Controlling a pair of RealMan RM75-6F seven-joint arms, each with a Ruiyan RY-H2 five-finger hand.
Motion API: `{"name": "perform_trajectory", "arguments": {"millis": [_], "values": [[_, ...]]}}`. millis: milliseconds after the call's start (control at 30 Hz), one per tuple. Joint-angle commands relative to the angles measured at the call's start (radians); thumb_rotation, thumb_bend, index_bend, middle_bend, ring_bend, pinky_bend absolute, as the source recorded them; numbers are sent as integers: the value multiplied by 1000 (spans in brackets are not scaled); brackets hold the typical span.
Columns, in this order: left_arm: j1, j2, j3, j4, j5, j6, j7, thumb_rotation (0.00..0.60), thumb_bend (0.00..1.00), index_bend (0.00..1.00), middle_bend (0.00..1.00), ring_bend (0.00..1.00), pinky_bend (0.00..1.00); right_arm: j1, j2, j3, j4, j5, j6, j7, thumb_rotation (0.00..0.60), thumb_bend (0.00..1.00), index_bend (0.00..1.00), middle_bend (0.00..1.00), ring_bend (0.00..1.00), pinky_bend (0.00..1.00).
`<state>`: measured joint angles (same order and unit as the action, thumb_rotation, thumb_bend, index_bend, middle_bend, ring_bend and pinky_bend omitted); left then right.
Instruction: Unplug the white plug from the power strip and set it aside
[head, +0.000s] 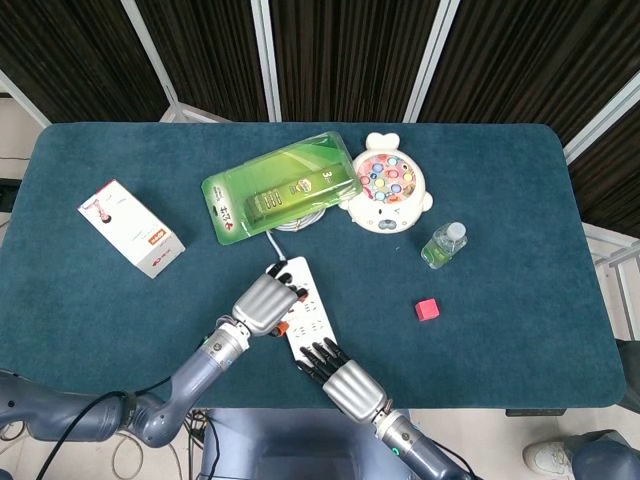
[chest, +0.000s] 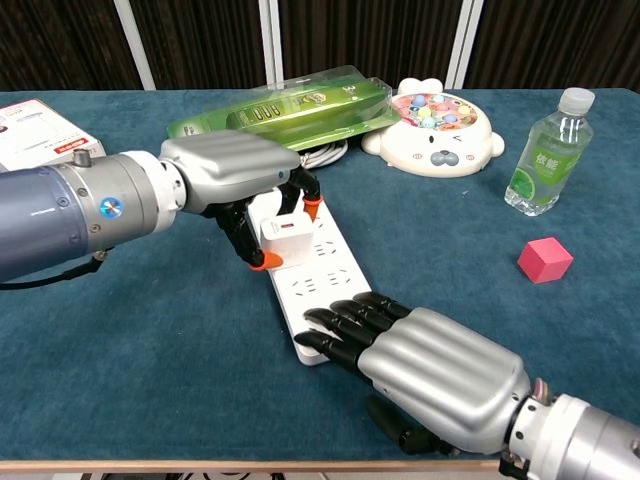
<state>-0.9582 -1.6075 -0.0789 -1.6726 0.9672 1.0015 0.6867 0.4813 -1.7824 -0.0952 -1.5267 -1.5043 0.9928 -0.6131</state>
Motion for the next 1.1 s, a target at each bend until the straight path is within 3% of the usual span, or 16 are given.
{"name": "perform_trajectory", "arguments": {"millis": [33,600,1100], "values": [[5,3,5,-3,9,3,-2,600,340,685,744,262,120,-1,0,-1,0,0,0,-1,600,755,41,64,52,86],[44,33,20,-41,65,30,-26,600,340,691,750,267,126,-9,-6,-17,1,-7,1,-4,600,755,52,64,56,85],[24,7,-46,-29,36,29,-25,600,341,687,747,270,126,-15,-3,-21,-1,-12,6,-13,600,754,54,64,56,86]]}}
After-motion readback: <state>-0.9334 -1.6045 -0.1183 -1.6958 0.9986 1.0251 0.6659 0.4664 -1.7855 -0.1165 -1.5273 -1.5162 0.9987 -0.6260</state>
